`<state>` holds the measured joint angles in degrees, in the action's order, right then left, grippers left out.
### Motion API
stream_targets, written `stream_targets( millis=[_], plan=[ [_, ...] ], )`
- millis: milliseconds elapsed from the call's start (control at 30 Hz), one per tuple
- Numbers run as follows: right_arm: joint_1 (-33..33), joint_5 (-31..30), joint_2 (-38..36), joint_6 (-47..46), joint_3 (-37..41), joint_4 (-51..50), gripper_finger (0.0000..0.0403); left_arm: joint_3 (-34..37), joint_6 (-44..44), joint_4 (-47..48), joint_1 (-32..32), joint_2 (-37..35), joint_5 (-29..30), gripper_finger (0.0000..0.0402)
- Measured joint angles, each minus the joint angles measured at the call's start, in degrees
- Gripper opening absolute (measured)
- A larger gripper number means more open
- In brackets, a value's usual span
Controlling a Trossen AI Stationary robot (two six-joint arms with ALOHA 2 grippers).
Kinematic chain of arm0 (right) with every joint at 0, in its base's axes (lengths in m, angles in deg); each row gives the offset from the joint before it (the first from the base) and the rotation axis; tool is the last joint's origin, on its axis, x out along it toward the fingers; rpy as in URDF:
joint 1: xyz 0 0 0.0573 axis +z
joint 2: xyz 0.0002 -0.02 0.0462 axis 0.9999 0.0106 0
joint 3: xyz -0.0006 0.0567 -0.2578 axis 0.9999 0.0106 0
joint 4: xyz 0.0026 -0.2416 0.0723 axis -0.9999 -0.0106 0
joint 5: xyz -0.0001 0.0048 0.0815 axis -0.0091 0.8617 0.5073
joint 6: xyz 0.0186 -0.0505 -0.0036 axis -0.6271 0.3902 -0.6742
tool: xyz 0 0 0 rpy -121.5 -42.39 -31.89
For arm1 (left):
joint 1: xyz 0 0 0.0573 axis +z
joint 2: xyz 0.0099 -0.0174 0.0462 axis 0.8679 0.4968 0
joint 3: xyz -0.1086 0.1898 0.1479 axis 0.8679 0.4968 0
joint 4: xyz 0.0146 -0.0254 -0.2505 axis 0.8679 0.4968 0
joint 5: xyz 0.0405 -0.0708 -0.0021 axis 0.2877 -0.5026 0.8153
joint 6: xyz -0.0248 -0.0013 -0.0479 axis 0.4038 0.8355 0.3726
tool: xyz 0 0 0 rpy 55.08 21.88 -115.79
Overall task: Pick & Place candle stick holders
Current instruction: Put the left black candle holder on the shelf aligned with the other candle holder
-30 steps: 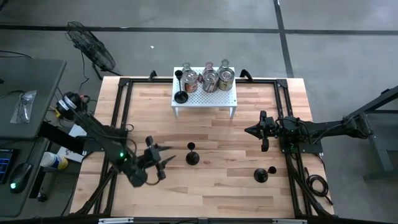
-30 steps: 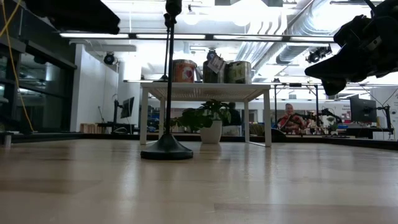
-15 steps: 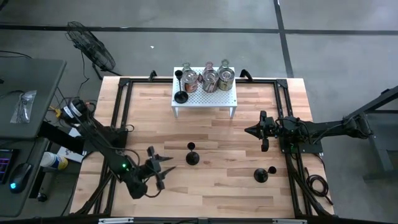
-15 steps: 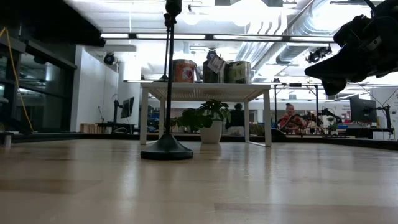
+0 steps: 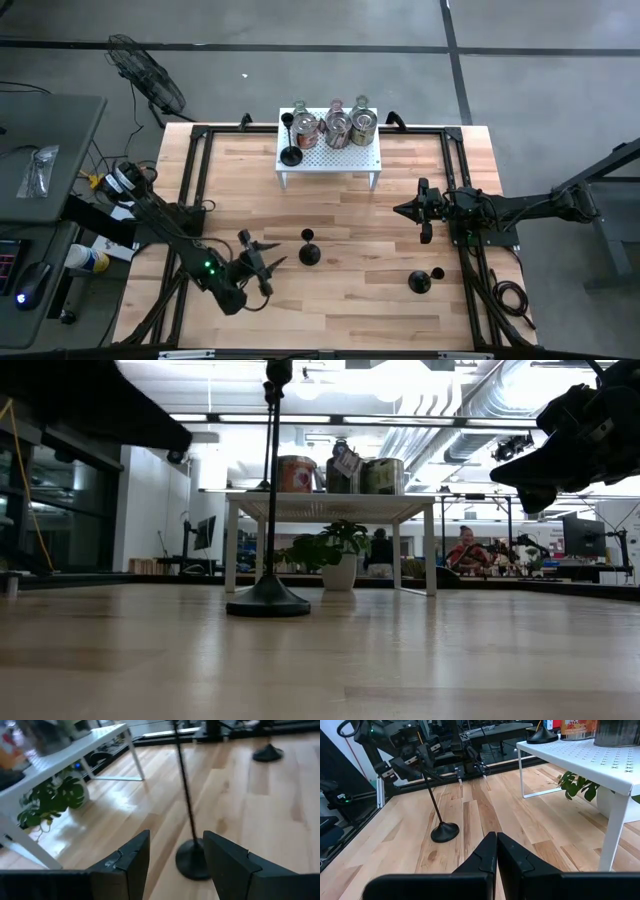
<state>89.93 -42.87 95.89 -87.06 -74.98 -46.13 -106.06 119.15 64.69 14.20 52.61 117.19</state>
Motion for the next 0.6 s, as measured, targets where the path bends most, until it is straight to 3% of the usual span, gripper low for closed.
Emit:
stream_targets(
  millis=[300, 600],
  plan=[
    [0.0, 0.0, 0.0, 0.01, 0.0, 0.0, 0.0004, -0.04, 4.63, -10.49, 6.51, 4.01, -0.06, 0.0178],
    [0.0, 0.01, 0.01, 0.01, 0.0, 0.0, 0.0004, 0.0, -6.86, -25.79, 8.19, 9.2, -2.34, 0.0178]
  ],
)
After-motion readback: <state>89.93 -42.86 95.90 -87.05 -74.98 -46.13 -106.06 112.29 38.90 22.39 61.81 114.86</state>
